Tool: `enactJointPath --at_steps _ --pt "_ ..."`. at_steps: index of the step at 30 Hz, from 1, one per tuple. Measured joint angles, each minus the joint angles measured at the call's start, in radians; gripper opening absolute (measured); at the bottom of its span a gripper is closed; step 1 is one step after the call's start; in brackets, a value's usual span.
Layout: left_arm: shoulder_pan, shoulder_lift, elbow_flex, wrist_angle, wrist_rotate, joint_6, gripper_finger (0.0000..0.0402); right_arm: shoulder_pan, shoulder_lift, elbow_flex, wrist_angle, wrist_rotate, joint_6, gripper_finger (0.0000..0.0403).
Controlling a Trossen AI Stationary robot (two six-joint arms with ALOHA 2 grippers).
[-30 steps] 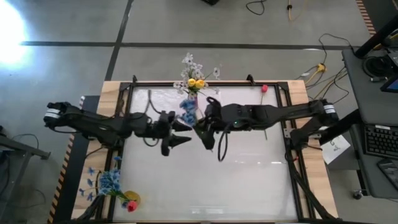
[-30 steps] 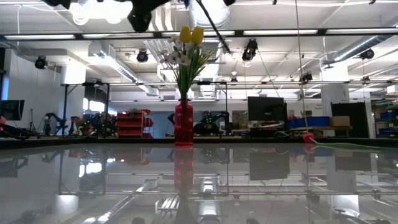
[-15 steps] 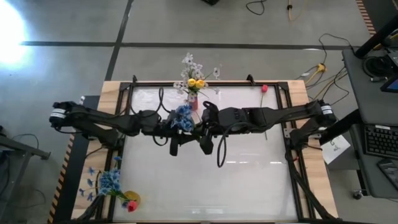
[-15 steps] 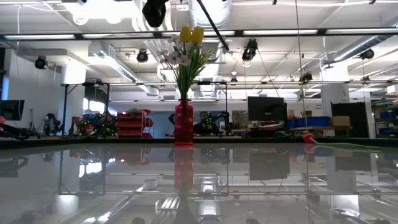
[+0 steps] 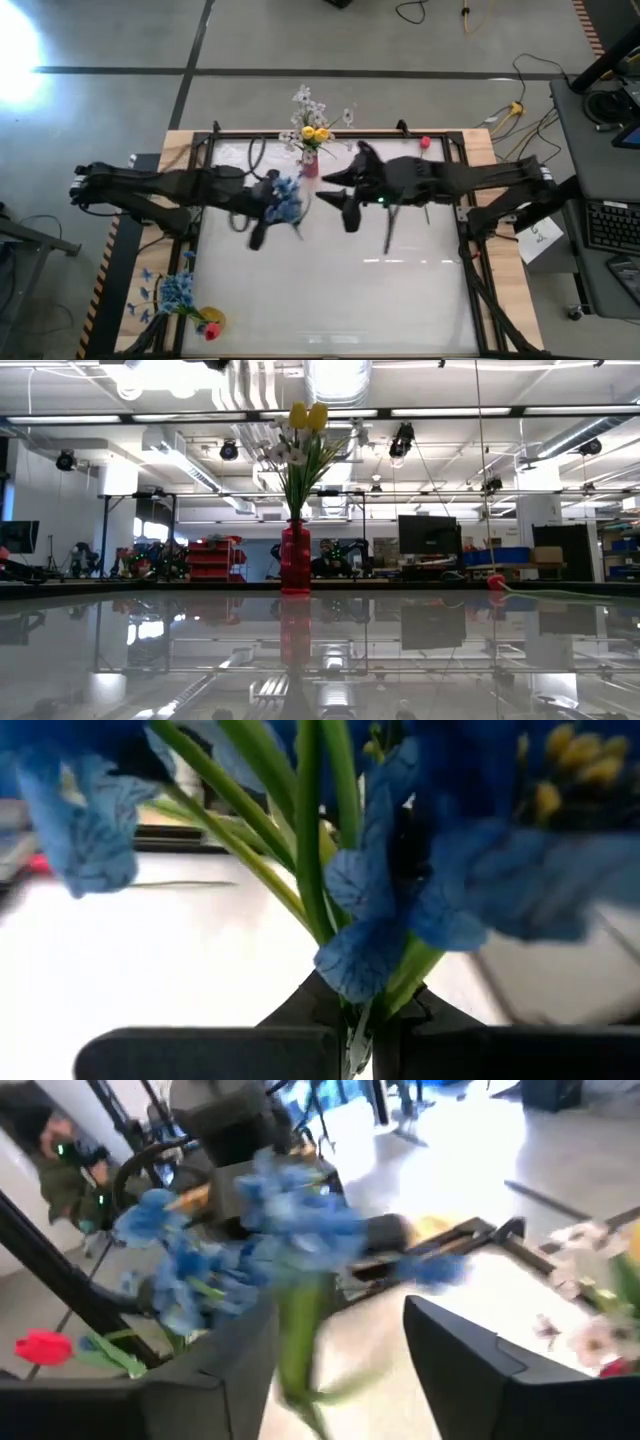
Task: Sort flowers into vase by color
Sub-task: Put the blue flowers into the yellow vase
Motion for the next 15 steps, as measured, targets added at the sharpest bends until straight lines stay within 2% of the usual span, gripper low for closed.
enactJointPath --at_steps 3,7,12,15 --pt "-0.044 -0.062 0.065 -0.152 0.096 0.009 0.0001 0.02 -0.04 0.0 -0.05 0.074 0.002 0.0231" --pt "-0.138 -0.156 0.091 -0.309 0.162 0.006 0.0001 0.062 -0.068 0.0 -0.116 0.215 0.028 0.0241" --pt "-0.301 -0.264 0.037 -0.328 0.19 -0.06 0.0 0.09 -0.069 0.0 -0.202 0.323 0.12 0.0237" --pt "-0.42 -0.306 -0.017 -0.33 0.169 -0.089 0.0 0.089 -0.065 0.0 -0.266 0.358 0.202 0.0231"
